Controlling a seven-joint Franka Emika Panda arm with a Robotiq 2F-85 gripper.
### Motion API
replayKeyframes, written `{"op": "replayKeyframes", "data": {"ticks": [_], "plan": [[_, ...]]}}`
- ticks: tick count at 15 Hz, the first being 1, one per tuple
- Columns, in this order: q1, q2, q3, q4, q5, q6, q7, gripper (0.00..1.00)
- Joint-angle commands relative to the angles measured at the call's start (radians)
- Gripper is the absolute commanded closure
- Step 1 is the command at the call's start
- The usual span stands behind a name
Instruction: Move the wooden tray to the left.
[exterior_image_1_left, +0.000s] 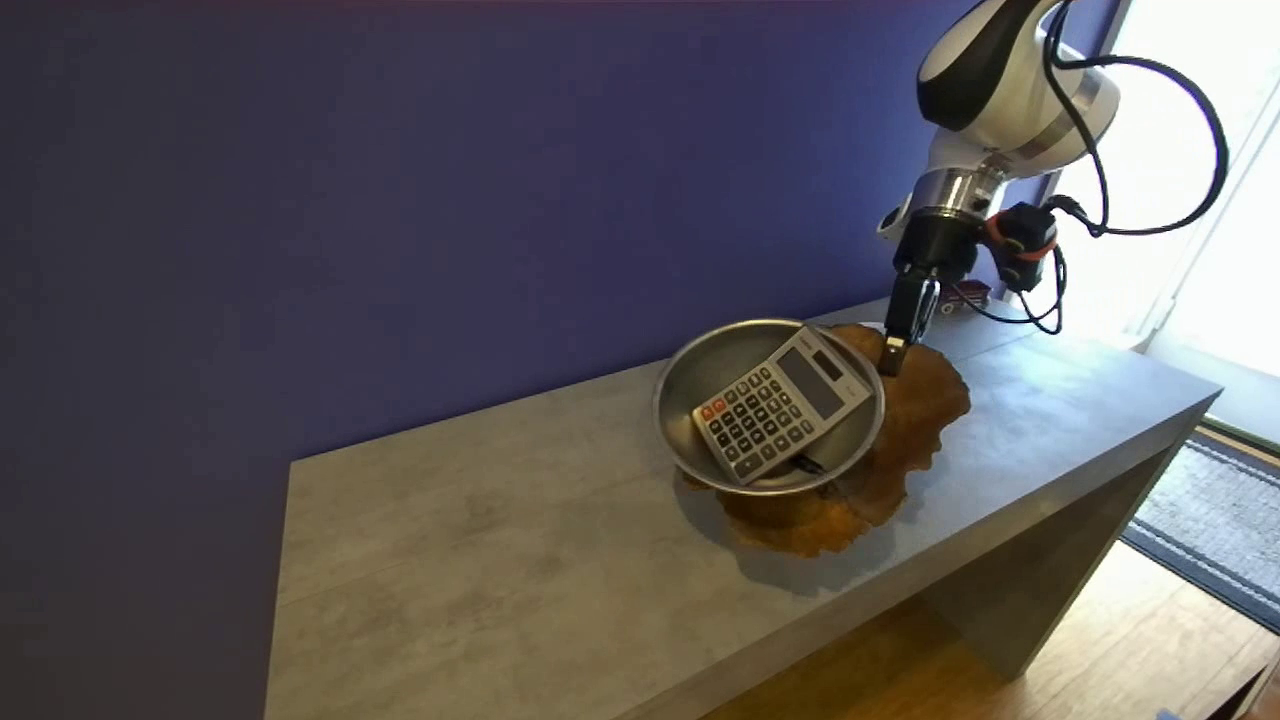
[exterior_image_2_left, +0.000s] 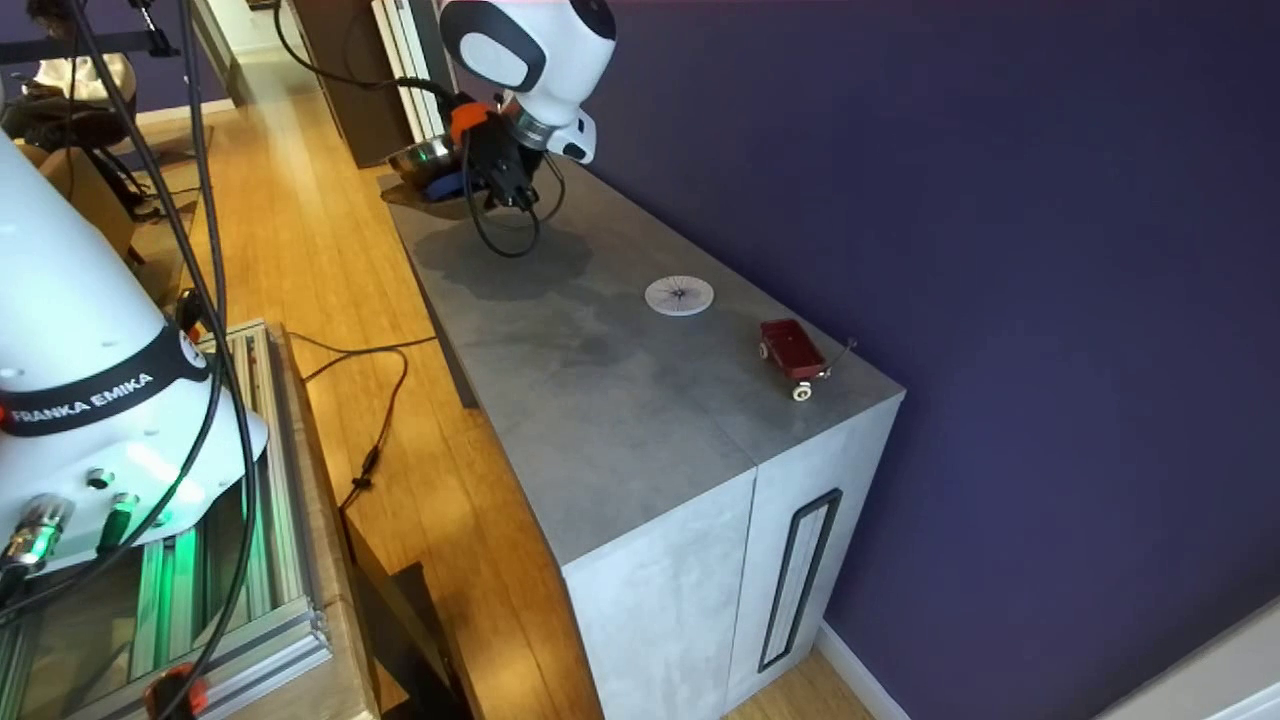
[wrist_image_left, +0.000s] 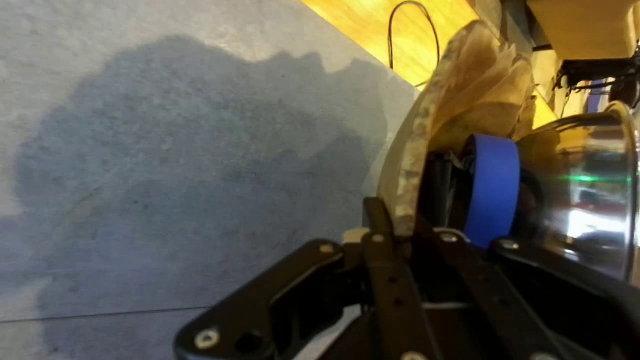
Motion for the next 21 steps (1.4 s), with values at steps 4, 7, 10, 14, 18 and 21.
{"op": "replayKeyframes", "data": {"ticks": [4,7,10,14,18,21], "plan": [[0.0,0.112,0.007,0.14,-0.084,-0.08,0.226,0.89],[-0.017,0.15,0.012,0.162,-0.056,-0.056,0.23,0.97],[-0.064,0.168,0.06,0.165,0.111,0.006,0.172,0.97],[-0.066,0.176,0.073,0.184,0.27,0.026,0.119,0.97],[-0.015,0.198,0.068,0.203,0.288,0.037,0.083,0.97],[0.022,0.21,0.084,0.215,0.331,0.09,0.048,0.97]]}}
